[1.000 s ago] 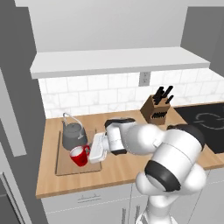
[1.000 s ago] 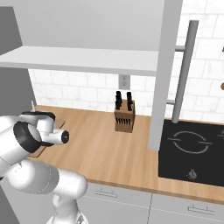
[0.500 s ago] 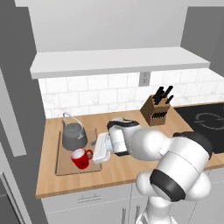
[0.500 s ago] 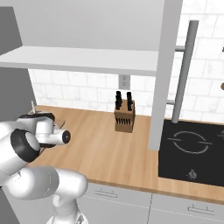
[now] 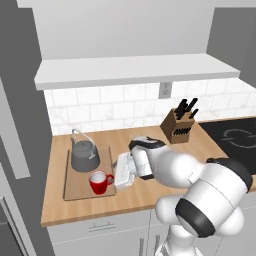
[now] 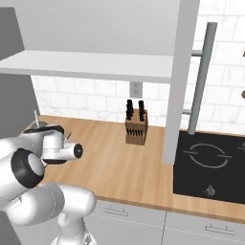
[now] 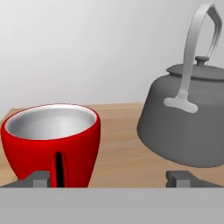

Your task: Pick the kettle from the counter and place it on the tray. Then pick the mug from the cabinet and place it on the tray. Then close the cabinet doors.

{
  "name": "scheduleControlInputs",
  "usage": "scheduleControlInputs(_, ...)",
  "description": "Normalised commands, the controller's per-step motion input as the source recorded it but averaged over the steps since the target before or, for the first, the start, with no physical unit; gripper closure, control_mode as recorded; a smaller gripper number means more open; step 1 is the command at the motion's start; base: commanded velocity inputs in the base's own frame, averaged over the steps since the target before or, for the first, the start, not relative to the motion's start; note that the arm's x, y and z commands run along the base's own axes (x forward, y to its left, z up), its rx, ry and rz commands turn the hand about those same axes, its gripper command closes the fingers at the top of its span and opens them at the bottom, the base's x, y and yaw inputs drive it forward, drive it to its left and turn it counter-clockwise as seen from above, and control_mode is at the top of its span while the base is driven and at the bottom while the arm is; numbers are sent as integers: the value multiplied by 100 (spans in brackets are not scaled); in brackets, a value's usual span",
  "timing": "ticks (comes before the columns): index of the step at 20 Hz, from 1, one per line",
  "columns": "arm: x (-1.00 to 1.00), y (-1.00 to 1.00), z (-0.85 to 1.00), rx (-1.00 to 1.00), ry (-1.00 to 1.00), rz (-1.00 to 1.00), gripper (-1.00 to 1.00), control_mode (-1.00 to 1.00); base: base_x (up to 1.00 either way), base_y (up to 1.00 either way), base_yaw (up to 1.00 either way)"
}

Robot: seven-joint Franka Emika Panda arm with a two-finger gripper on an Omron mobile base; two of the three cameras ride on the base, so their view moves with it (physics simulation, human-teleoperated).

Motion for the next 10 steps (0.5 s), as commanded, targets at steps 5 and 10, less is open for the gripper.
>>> scheduleControlInputs(5,-3,-7,-19,-3,0,7,-100,-100,0,0,0)
scheduleControlInputs(10,-11,-1,-2,0,0,6,-100,-100,0,0,0)
